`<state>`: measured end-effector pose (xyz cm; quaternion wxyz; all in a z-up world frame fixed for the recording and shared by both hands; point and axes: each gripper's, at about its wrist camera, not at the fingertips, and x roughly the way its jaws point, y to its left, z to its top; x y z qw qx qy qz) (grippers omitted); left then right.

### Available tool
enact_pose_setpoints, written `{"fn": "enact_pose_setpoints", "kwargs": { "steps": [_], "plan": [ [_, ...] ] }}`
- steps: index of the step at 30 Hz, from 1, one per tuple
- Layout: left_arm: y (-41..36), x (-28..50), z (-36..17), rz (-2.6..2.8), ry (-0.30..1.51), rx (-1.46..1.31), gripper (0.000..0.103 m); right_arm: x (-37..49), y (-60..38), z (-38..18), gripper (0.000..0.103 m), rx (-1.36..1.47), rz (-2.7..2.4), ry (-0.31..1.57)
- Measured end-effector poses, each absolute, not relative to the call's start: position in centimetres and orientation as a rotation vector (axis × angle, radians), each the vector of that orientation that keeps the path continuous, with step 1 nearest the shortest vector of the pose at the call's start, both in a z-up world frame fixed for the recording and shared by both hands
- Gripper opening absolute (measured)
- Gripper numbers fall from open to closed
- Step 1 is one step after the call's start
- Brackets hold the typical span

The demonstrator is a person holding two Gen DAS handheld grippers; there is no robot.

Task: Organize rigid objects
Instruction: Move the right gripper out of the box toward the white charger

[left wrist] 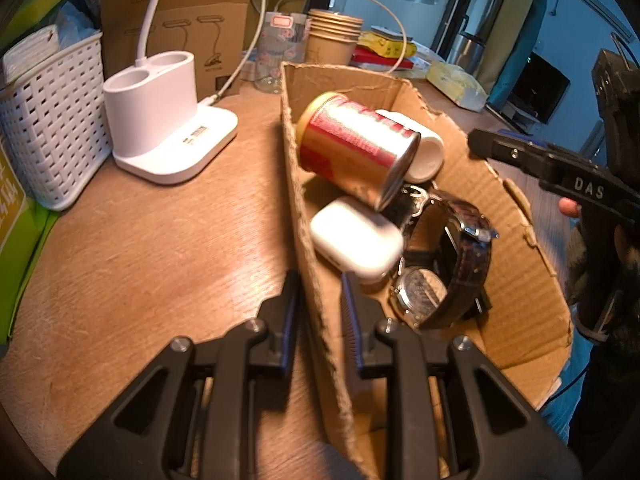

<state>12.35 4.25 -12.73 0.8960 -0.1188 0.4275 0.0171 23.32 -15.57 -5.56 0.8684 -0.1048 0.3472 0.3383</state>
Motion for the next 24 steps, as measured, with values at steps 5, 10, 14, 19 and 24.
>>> {"fn": "enact_pose_setpoints", "kwargs": {
  "steps": [5,10,14,19,24],
  "plan": [
    [4.1,12.3,-12.8,0.035,0.886,-0.247,0.023,24.3,-16.6,-4.8,0.081,-0.146,0.654,0.697],
    [4.2,12.3,-12.8,0.035,0.886,-0.247,0.023,26.8,-16.8,-6.5,0.081,-0.135,0.583,0.752],
    [4.2,12.3,-12.8,0.035,0.887,-0.248,0.023,28.3,-16.2,-8.4,0.081,-0.13,0.593,0.809],
    [4.1,12.3,-12.8,0.035,0.888,-0.248,0.023,29.3,-15.8,-9.3,0.081,-0.099,0.608,0.839],
    [4.2,12.3,-12.9,0.035,0.888,-0.251,0.023,30.4,-15.9,-10.2,0.081,-0.042,0.639,0.896]
  ]
}}
